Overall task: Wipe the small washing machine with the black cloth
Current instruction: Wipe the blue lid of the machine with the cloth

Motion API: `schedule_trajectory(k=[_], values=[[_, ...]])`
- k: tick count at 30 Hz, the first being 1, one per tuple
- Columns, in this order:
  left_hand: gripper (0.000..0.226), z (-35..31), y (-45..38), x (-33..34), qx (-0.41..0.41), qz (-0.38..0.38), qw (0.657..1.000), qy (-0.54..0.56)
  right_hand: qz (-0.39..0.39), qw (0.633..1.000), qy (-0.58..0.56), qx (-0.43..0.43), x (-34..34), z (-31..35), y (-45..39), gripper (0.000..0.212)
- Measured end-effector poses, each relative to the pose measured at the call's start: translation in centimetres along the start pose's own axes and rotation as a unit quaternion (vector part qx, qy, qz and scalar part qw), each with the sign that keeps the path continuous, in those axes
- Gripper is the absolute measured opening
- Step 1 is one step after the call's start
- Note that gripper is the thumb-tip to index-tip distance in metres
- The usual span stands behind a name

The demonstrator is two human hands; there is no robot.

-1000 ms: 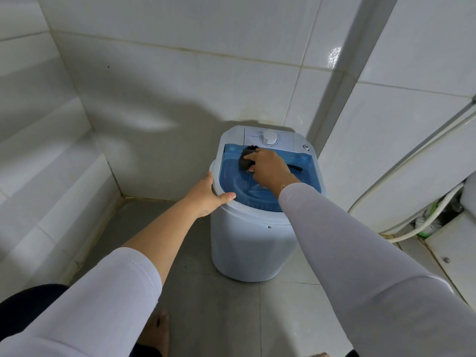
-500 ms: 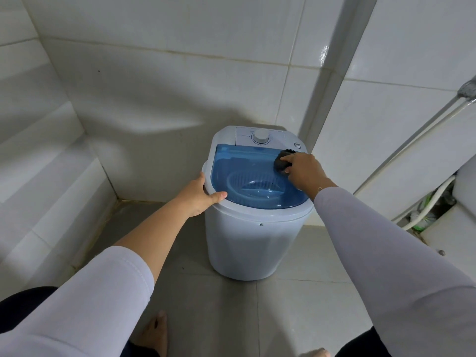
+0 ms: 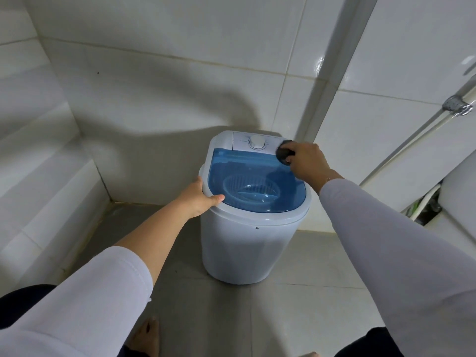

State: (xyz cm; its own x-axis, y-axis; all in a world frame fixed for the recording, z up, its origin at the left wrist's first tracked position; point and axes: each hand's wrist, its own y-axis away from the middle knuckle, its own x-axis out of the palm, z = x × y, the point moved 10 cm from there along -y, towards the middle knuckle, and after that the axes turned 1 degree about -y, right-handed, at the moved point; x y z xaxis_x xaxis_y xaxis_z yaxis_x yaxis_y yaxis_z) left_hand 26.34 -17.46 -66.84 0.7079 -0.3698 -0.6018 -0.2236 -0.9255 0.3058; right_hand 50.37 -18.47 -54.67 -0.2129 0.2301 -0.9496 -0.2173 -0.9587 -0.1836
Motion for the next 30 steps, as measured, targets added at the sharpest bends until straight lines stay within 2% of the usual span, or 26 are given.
schedule_trajectory(k=[6,11,26,30], values=[[0.1,0.4,0.1,0.5,0.006,0.014,0.999,0.032,0.074,0.982,0.008,-0.171,3.7,11.7,-0.3,0.044],[0.104,0.3,0.4,0.4,0.021,0.003,1.0,0.014,0.145,0.959,0.072,-0.231,9.1,15.4,1.5,0.046],[0.103,0.5,0.5,0.6,0.024,0.01,0.999,0.04,0.085,0.983,0.084,-0.139,6.8,7.4,2.4,0.049],[0.095,0.5,0.5,0.6,0.025,0.01,0.999,0.036,0.081,0.988,0.073,-0.108,5.8,4.4,2.8,0.047]])
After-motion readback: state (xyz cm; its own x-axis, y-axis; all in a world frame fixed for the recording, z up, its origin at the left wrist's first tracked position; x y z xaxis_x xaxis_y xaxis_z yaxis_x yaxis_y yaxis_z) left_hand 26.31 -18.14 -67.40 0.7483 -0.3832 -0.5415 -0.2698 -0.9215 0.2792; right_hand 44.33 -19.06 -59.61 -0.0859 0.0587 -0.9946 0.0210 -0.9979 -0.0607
